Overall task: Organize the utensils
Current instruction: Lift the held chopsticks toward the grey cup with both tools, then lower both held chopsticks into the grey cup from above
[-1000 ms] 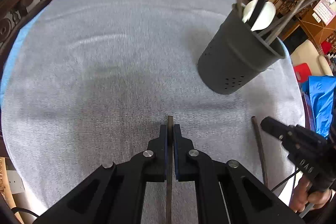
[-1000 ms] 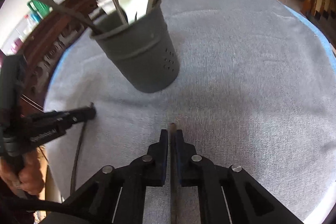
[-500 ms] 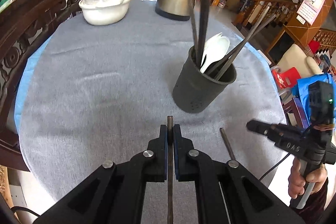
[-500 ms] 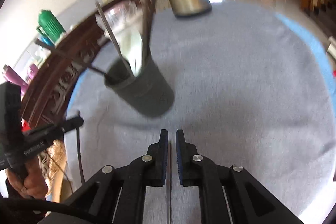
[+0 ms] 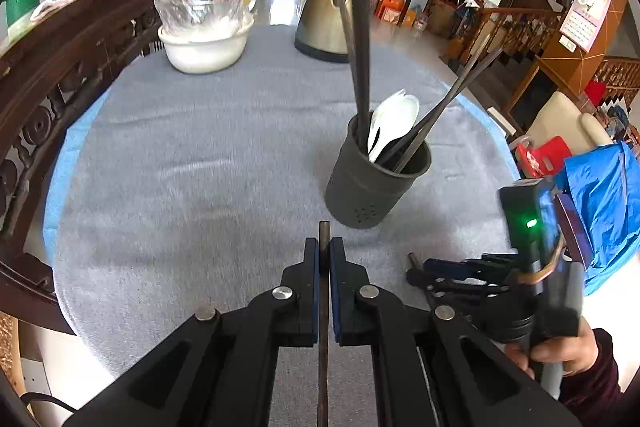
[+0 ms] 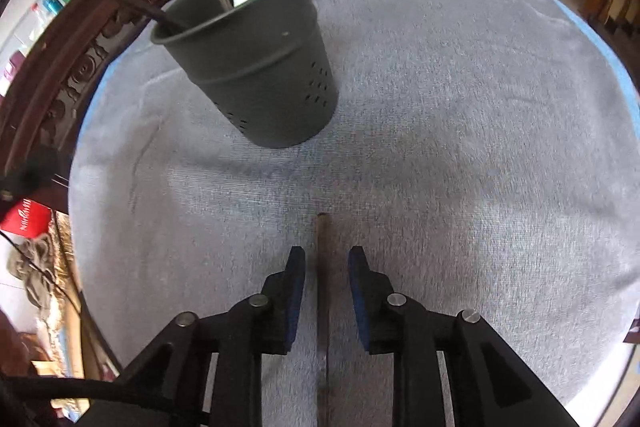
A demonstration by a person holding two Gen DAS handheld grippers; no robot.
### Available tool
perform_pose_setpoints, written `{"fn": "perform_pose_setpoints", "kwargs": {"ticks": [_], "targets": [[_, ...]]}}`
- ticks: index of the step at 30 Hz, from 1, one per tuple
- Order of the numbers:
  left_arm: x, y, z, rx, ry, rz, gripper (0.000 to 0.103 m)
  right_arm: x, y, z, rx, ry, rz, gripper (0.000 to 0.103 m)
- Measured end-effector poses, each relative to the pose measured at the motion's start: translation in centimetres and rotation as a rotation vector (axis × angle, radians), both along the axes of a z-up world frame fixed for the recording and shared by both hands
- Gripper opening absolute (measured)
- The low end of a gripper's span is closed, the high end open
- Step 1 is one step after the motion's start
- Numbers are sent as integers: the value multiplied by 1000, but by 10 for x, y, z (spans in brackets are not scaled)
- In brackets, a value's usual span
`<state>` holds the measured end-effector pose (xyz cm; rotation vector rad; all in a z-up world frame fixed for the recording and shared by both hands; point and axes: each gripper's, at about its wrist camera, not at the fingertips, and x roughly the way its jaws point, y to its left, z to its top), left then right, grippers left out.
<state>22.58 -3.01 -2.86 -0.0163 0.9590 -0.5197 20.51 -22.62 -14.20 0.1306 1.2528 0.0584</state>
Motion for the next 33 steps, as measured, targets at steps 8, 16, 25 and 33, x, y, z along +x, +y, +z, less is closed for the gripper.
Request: {"fn": "perform_pose_setpoints", "kwargs": {"ticks": [8,16,25,33], "targets": [[-8,0,10,-9,-29,-3,5,2,13,-1,-70,-60,29,10],[-8,-2,15,4,-54,13,5,-15,-10,26,42,-162,-16,6],[-6,-8,18,39,-77,23,5,-25,-32,78,142,-329,-67,6],[-6,-12,27,60,-108,31,5,-34,-39,115,220,-472,-107,6]]}}
